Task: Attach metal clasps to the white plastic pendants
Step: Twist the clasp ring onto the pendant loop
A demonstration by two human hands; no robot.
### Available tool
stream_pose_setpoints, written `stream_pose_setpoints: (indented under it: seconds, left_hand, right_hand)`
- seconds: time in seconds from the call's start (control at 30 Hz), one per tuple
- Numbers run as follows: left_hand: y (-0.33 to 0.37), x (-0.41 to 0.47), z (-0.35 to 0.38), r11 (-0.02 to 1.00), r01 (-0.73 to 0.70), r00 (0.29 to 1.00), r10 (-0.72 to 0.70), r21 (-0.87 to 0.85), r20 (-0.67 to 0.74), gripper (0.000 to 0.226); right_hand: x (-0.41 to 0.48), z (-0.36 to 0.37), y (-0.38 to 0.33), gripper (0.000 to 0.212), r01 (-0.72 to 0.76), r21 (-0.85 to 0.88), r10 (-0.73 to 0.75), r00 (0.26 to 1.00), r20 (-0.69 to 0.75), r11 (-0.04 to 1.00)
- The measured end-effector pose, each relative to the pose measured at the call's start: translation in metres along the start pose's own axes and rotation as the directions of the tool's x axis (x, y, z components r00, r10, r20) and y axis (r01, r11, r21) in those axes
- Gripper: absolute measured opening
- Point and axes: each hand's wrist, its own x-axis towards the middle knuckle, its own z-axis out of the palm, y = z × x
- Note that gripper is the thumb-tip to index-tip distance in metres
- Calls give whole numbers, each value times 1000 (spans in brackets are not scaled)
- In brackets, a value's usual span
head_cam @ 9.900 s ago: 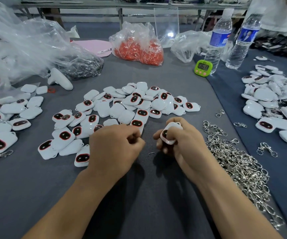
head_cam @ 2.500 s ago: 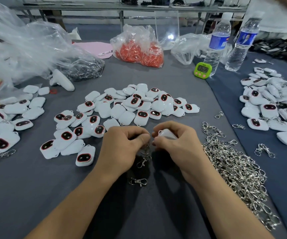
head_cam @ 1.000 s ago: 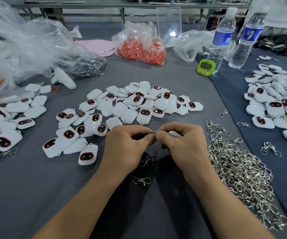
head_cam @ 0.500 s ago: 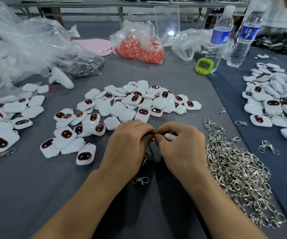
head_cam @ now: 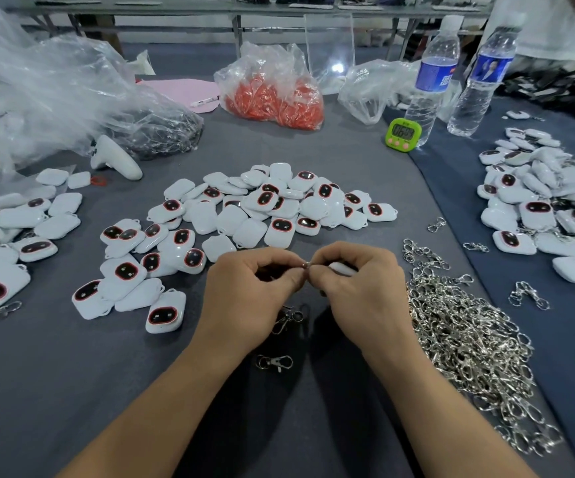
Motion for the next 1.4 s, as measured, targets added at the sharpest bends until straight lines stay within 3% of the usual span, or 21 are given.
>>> stream_pose_setpoints:
  seconds: [0.1, 0.27, 0.4, 0.6, 0.77, 1.1, 1.27, 1.4]
  left_hand:
    - [1, 1, -1, 994, 46, 999, -45, -103, 11, 16]
    - [7, 3, -7, 951, 113, 986, -71, -289, 152, 11]
    - [7, 4, -11, 965, 125, 975, -77, -231, 206, 23]
    - [10, 2, -14, 980, 100, 973, -60, -171, 223, 12]
    - [9, 2, -13, 994, 57, 979, -37, -91, 202, 22]
    - [5, 2, -12, 996, 18, 994, -8, -90, 110, 18]
    - [5, 3, -13, 979, 44, 982, -6, -197, 189, 14]
    - [2, 3, -14, 988, 16, 982, 14, -157, 191, 19]
  right_hand:
    - [2, -1, -1, 17, -39, 78, 33, 997, 76, 996]
    - [5, -6, -3, 7, -120, 277, 54, 970, 236, 953]
    - [7, -8, -1, 9, -130, 262, 57, 961, 271, 956]
    - [8, -8, 0, 10, -138, 250, 61, 955, 290, 958]
    - [5, -5, 1, 11, -170, 209, 109, 955, 275, 963]
    - [3, -3, 1, 14, -132, 207, 71, 957, 282, 969]
    - [5, -5, 2, 12, -111, 210, 59, 969, 241, 971]
    - [4, -4, 2, 12, -114, 205, 62, 968, 245, 972]
